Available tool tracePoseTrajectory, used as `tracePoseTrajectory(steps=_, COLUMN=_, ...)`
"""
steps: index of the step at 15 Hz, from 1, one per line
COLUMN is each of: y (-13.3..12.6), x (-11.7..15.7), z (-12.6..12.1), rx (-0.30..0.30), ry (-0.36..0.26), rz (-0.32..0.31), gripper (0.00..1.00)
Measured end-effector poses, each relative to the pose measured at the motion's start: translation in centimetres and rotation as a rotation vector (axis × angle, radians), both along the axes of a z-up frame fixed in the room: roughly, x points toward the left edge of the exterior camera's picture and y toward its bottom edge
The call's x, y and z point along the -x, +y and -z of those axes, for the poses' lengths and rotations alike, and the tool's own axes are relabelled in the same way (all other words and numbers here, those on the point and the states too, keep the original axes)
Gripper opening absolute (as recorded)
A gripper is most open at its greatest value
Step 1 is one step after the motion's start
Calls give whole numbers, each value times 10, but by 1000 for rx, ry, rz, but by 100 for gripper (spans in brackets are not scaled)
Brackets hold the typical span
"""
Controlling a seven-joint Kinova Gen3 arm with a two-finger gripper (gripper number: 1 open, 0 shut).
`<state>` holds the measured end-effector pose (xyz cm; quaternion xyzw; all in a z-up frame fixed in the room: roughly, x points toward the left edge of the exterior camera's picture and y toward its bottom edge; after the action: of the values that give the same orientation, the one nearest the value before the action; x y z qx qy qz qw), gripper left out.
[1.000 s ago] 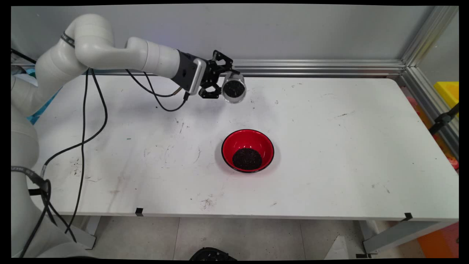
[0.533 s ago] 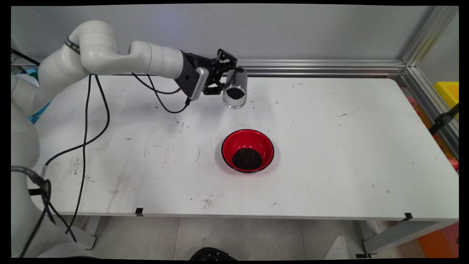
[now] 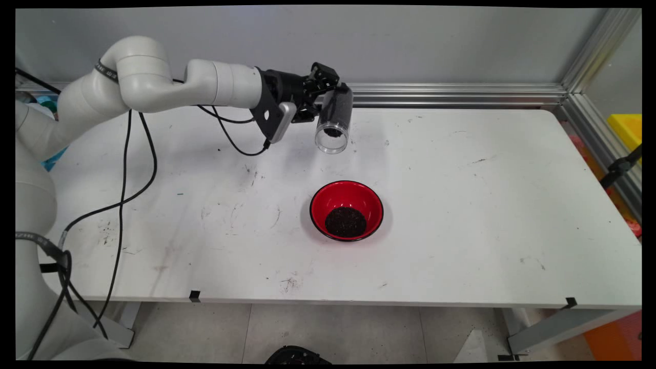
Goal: Pour the black seasoning powder in the red bowl
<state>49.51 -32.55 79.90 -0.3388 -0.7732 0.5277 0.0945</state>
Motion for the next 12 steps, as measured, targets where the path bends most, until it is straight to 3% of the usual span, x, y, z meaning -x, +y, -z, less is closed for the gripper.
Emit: tracePoseTrajectory(steps=12, y=12, x=15, z=3, rx=189, ry=-104, rz=71, gripper=0)
